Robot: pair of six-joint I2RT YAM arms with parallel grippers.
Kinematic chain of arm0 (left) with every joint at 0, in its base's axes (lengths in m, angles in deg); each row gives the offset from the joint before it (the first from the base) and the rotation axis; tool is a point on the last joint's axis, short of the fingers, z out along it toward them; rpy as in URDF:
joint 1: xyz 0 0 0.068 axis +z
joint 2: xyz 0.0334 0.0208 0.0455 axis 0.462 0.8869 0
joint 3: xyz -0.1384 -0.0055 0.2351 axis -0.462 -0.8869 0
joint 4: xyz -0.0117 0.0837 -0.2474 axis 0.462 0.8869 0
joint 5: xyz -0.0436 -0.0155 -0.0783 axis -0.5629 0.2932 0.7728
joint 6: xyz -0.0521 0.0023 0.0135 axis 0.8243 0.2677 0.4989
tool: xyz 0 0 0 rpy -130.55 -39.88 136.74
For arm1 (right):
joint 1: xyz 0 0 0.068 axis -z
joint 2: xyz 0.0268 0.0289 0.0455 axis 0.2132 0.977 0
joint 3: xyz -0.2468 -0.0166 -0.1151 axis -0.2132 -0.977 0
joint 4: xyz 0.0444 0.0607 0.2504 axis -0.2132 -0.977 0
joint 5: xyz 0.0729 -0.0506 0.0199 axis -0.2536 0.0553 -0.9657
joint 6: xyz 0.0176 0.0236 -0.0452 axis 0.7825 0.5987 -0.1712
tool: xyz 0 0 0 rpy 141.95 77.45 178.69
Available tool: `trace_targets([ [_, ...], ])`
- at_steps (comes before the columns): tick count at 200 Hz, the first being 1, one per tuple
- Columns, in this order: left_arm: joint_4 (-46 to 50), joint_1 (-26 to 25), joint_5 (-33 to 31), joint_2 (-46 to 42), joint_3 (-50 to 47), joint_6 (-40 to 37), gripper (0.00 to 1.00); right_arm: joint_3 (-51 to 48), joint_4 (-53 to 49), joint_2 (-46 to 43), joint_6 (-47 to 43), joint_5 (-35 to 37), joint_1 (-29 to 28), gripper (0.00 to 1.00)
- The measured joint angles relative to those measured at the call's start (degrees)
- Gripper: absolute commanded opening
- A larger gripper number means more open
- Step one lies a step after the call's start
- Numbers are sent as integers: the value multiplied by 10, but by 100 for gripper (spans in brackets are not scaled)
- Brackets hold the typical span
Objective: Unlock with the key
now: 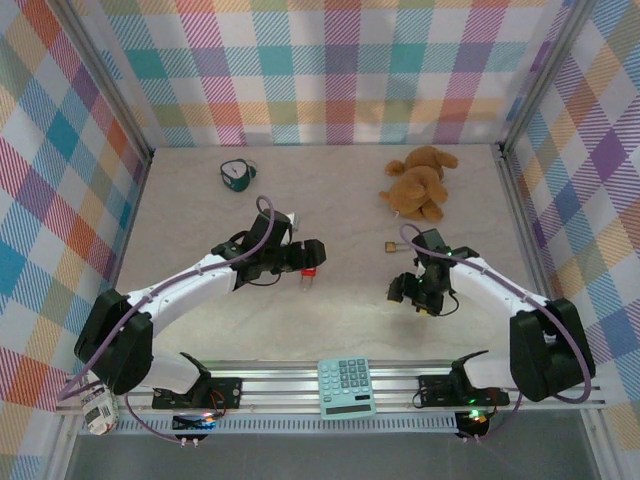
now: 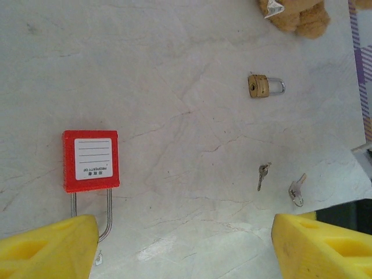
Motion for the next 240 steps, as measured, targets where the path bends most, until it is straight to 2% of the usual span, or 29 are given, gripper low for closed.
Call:
trace_targets([
  [40, 0, 0, -5, -2, 0, -2, 79, 52, -57, -17, -15, 59, 0, 60],
  [70, 3, 0, -5, -2, 0, -2, 79, 64, -62, 27, -44, 78, 0, 48],
  [145, 13, 0, -5, -3, 0, -2, 78, 78, -60, 110, -62, 108, -51, 46],
  [205, 15, 0, -5, -9, 0, -2, 78, 80, -62, 130, -48, 179, -54, 24],
  [240, 17, 0, -6, -12, 0, -2, 78, 90, -60, 149, -49, 183, -54, 24],
])
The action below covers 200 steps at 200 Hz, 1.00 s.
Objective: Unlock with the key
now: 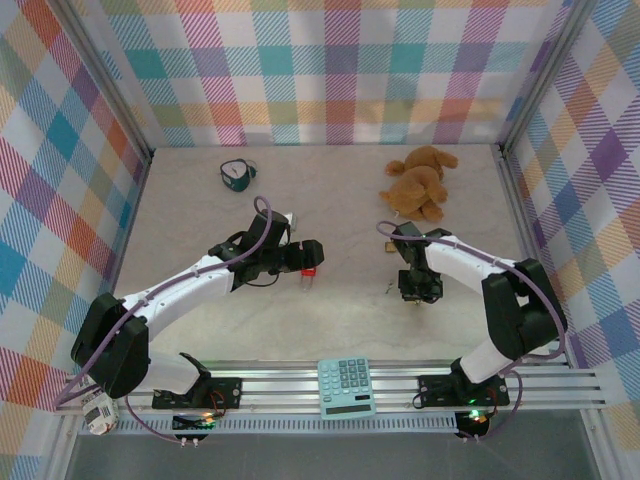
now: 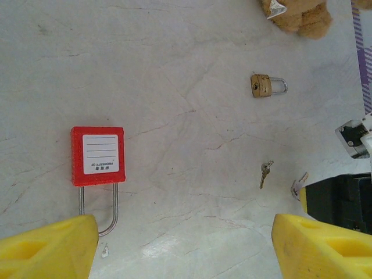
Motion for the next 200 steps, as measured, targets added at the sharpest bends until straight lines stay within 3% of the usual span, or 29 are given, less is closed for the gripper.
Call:
trace_targets([
  [76, 2, 0, -4, -4, 0, 0, 78, 3, 2, 1, -10, -2, -7, 5],
  [131, 6, 0, -8, -16, -6, -1, 81, 17, -12, -31, -8, 0, -20, 3],
  [157, -37, -11, -40, -58, -52, -3, 85, 58, -30, -68, 0, -4, -35, 4],
  [200, -188, -81, -123, -139, -155, -50, 88, 148, -46, -109, 20, -29, -68, 4],
])
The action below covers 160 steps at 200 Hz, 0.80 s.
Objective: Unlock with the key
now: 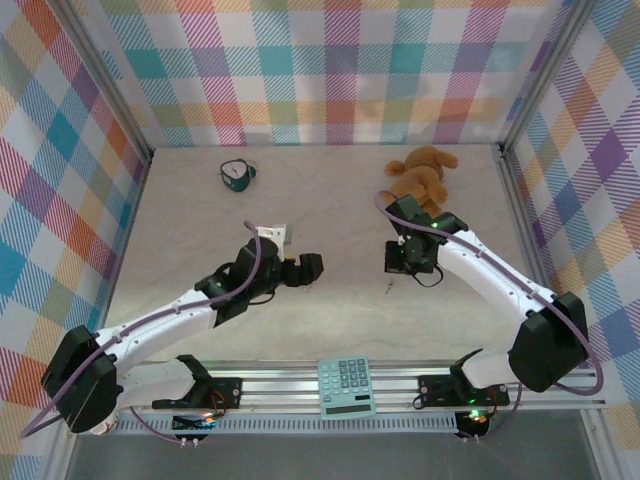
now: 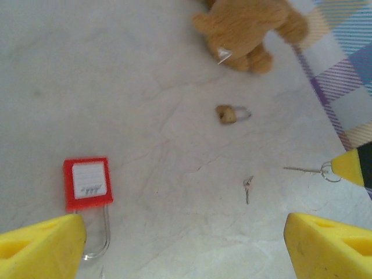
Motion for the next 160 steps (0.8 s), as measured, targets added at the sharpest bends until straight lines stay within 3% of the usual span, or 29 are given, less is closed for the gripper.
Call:
trace_targets([
  [39, -168, -77, -59, 6, -57, -136, 88, 80, -12, 3, 15, -18, -47, 4],
  [77, -346, -119, -42, 45, -120, -306, 85, 150, -14, 23, 15, -37, -75, 4],
  [97, -387, -119, -28, 59, -131, -364, 78, 166, -14, 25, 17, -52, -84, 4],
  [128, -436, -119, -26, 65, -131, -420, 83, 177, -14, 26, 24, -69, -93, 4],
  [160, -454, -119, -41, 62, -132, -437, 81, 179, -14, 26, 25, -75, -94, 4],
])
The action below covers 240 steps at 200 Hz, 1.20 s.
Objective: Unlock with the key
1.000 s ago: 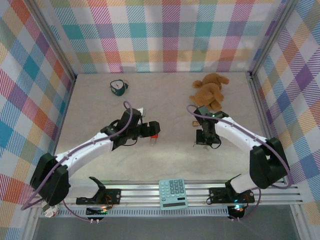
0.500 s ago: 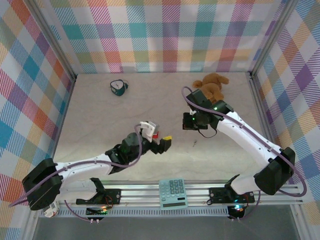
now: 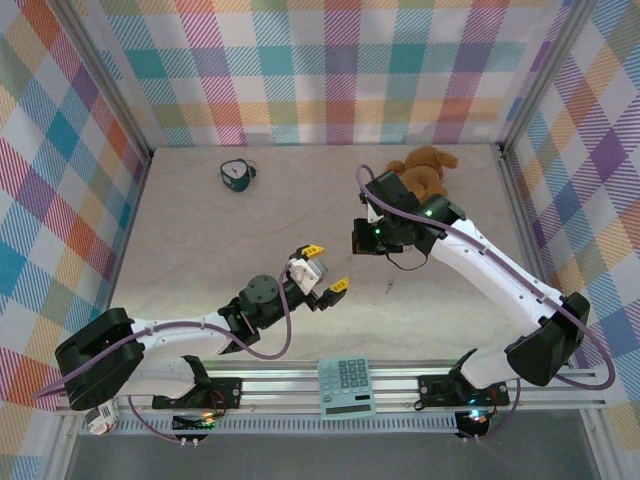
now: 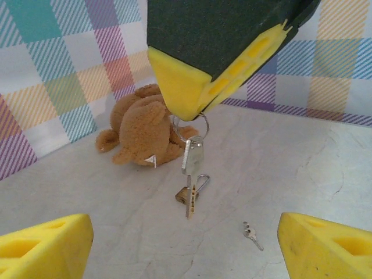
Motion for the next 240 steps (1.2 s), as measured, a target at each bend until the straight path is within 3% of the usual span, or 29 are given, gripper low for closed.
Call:
trace_targets([
  [58, -35, 4, -12, -2, -35, -14, 64, 9, 3, 1, 5, -27, 0, 5],
  [175, -102, 41, 36, 71, -5, 6, 52, 9, 56, -12, 40, -110, -8, 5],
  [212, -126, 50, 42, 88, -4, 21, 33, 8, 63, -24, 48, -119, -9, 5],
  [240, -139, 52, 43, 94, -4, 30, 30, 0, 66, -35, 49, -120, -9, 5],
])
